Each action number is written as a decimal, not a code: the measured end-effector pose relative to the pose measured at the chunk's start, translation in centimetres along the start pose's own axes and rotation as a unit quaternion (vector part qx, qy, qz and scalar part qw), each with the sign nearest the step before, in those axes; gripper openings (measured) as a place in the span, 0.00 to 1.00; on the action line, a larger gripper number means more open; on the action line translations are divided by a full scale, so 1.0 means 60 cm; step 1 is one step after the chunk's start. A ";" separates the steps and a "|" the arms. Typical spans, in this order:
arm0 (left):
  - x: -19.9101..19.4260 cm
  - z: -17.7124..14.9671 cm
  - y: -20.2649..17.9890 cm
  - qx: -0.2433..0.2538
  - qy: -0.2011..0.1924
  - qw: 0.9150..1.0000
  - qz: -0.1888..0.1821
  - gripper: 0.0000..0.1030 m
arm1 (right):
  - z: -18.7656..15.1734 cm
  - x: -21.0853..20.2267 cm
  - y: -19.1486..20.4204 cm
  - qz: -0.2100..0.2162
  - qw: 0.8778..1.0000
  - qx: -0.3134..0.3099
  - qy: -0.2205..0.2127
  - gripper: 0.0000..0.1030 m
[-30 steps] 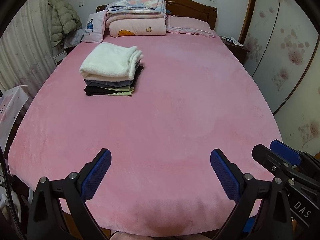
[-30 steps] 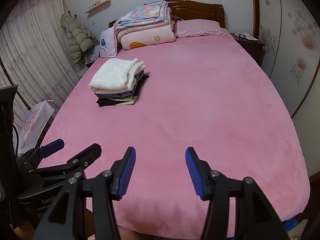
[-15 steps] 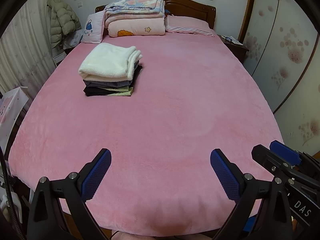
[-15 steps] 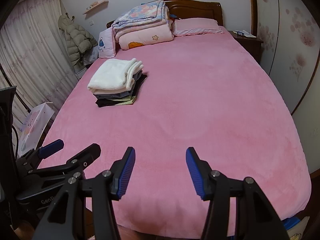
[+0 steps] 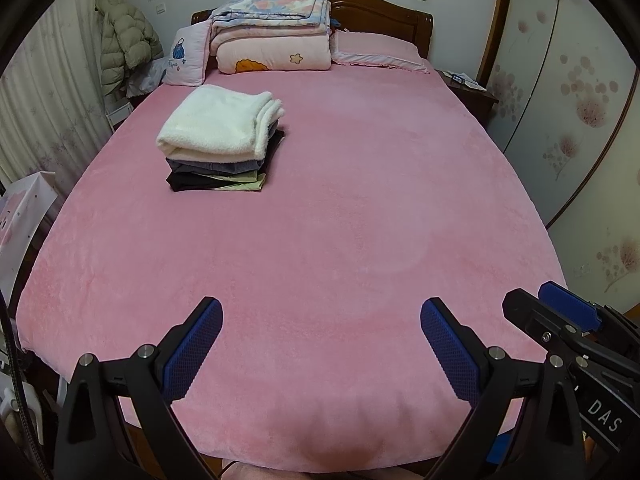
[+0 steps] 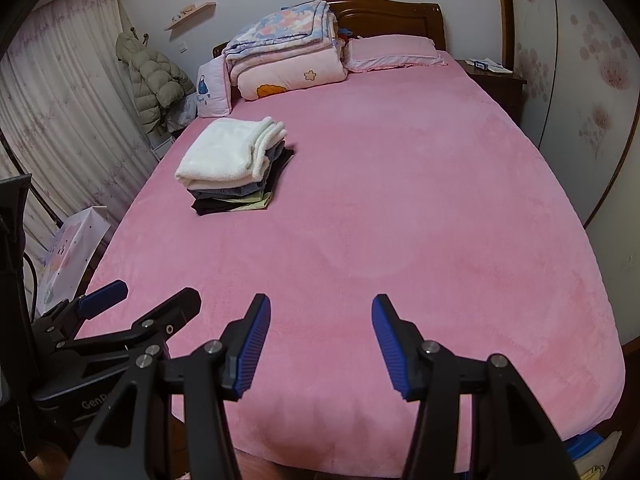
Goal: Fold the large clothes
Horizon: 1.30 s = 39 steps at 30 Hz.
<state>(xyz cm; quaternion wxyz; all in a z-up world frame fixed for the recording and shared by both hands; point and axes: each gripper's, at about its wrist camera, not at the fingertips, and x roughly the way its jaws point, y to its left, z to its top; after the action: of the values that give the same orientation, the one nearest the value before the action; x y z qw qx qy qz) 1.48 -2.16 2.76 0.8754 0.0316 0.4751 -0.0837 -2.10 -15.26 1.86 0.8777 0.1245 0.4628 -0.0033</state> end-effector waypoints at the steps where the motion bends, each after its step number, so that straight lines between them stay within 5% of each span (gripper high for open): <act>1: 0.000 0.000 0.000 -0.001 0.000 1.000 -0.001 0.96 | 0.001 0.000 0.000 0.000 1.000 0.000 0.000 0.52; 39: 0.000 -0.014 -0.018 -0.006 0.007 1.000 0.007 0.96 | -0.003 -0.003 0.005 -0.001 1.000 0.004 0.003 0.52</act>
<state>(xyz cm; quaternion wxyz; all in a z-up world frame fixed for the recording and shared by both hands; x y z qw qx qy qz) 0.60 -3.08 2.32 0.8728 0.0307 0.4813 -0.0745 -2.32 -14.97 1.96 0.8758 0.1274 0.4655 -0.0051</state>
